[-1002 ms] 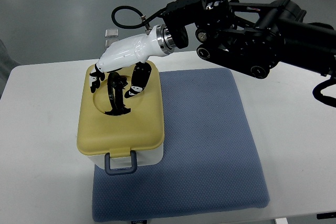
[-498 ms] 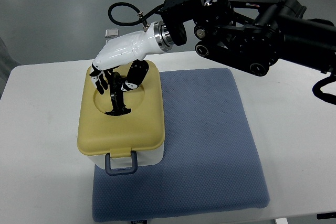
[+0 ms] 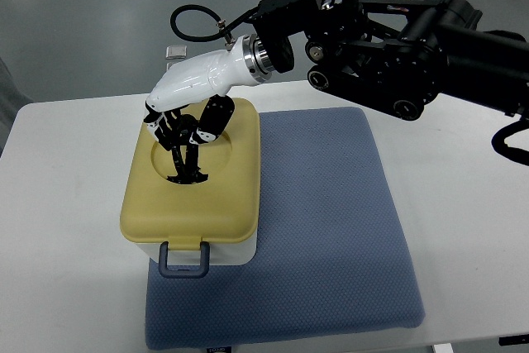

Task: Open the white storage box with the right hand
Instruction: 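Close the right hand fingers around the black handle on the lid, then lift the yellow lid off the white box with the right hand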

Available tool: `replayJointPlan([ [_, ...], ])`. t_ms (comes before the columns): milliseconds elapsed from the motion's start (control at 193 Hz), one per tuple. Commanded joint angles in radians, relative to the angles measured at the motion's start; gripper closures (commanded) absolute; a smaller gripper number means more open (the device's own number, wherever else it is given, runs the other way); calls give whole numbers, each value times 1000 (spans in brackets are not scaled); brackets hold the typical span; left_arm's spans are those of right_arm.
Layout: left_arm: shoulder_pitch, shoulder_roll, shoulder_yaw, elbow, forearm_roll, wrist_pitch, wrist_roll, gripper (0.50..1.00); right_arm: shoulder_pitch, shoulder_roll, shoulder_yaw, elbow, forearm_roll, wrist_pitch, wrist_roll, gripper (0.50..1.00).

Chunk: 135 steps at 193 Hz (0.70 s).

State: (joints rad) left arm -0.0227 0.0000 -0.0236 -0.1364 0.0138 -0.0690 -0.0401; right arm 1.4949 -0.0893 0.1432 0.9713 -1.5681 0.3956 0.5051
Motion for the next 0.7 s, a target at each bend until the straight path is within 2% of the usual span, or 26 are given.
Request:
replayJointPlan([
  [0,0,0,-1,1,0,0,0,500,2,-1,1,3,0,0,1,1000],
  [426,0,0,-1,0,0,0,0,500,25,-6,16,7,10,0,3,1000],
  [696,0,0,1,0,0,0,0,500,33,-44,62,-11,30,-1,3,1000],
])
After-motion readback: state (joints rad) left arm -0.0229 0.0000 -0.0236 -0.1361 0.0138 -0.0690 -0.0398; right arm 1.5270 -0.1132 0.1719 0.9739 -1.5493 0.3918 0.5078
